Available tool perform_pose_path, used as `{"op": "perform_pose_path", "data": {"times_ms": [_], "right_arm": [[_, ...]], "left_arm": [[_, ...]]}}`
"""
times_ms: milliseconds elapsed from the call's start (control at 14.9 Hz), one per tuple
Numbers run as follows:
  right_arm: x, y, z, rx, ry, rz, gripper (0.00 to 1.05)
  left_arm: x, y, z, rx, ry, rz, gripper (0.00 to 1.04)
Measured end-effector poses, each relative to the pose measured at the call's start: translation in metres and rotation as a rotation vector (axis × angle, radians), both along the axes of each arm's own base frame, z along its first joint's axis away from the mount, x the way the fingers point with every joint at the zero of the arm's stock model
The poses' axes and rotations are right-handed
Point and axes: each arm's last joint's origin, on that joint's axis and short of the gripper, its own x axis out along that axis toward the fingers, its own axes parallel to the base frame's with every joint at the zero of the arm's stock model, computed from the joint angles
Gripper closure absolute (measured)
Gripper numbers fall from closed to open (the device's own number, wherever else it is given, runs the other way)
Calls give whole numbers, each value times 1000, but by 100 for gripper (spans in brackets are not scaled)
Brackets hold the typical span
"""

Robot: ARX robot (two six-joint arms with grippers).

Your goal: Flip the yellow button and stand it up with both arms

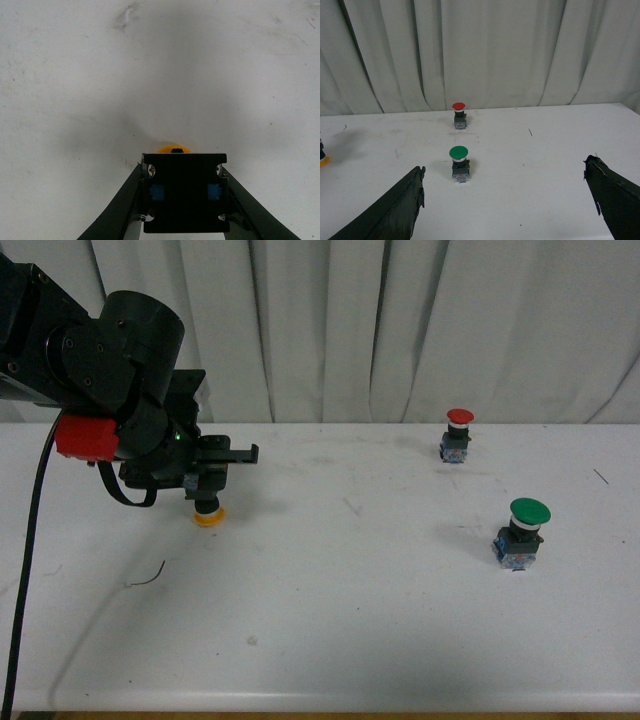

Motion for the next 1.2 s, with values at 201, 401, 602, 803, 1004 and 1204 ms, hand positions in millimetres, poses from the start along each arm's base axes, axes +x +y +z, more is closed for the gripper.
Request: {"op": "perform_pose_path", "data": {"times_ms": [201,401,602,803,1004,1204], "right_arm": [[0,0,0,0,0,0,6],[0,0,0,0,0,0,6],[0,0,0,0,0,0,6],[0,0,0,0,0,0,6],[0,0,0,0,0,0,6],[0,0,0,0,0,0,6]], "left_arm": [[-12,1,12,-23,-41,-15,69],[-40,-2,58,-102,-174,-74,69],[-97,-6,120,-358,-373,-195,69],[-143,-3,140,-642,-480,-292,69],[-154,-2,117,-939,-436,-295,69],[-161,-1,106,-1153,-438,-271,69]]}}
